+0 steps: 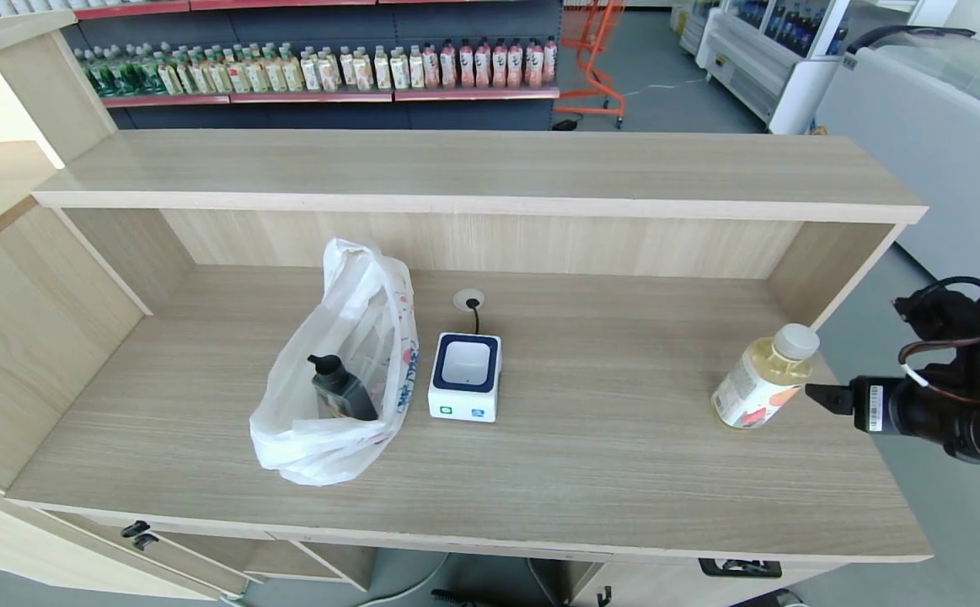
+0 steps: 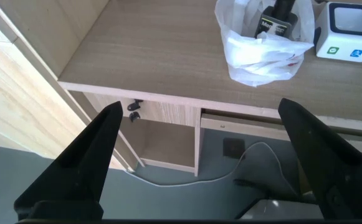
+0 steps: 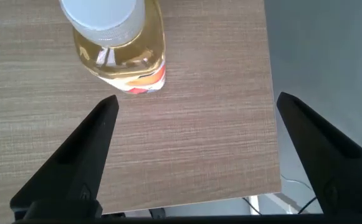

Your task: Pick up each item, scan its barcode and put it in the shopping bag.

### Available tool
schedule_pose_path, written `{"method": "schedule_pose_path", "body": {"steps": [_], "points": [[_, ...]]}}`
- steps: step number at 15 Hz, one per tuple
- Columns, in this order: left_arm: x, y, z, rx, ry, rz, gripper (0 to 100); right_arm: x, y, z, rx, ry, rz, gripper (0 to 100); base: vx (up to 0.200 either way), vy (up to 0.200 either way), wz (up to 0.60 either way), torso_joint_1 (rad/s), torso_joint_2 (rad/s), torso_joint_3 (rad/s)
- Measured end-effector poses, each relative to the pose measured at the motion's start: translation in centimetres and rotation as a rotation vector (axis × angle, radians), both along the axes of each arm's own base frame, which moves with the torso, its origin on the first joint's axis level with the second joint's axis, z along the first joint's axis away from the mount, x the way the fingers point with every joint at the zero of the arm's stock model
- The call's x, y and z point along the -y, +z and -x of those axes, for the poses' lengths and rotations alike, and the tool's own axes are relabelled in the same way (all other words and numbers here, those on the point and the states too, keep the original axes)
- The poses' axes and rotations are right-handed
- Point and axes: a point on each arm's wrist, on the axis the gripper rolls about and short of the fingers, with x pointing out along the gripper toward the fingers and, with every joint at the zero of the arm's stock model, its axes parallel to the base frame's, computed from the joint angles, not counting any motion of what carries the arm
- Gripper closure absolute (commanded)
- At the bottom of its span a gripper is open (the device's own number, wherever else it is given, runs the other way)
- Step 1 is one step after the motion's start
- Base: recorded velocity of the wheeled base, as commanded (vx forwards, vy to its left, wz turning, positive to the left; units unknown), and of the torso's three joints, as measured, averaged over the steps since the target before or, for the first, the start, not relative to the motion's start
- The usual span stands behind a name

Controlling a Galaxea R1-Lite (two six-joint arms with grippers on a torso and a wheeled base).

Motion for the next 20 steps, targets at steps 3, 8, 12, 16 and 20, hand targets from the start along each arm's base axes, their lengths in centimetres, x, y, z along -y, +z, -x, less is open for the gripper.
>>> {"method": "schedule_pose_path", "body": {"steps": [3,8,12,16,20], "points": [[0.0,0.0,0.0,0.0,0.0,0.0,0,-1.0,-2.7,-1.1,0.013,0.083,-0.031,0,0.0,0.0,0.0,0.0,0.0,0.0],[0.0,0.0,0.0,0.0,0.0,0.0,0,-2.8,-6.2,-3.7,0.089,0.153,-0.033,0,0.0,0.0,0.0,0.0,0.0,0.0],[0.0,0.0,0.0,0.0,0.0,0.0,0,-4.1,-8.1,-6.0,0.141,0.183,-0.028,0,0.0,0.0,0.0,0.0,0.0,0.0],[0.0,0.0,0.0,0.0,0.0,0.0,0,-4.9,-8.5,-8.2,0.196,0.203,-0.03,0,0.0,0.0,0.0,0.0,0.0,0.0],[0.0,0.0,0.0,0.0,0.0,0.0,0,-5.4,-8.9,-9.4,0.209,0.24,0.025,0,0.0,0.0,0.0,0.0,0.0,0.0]]}}
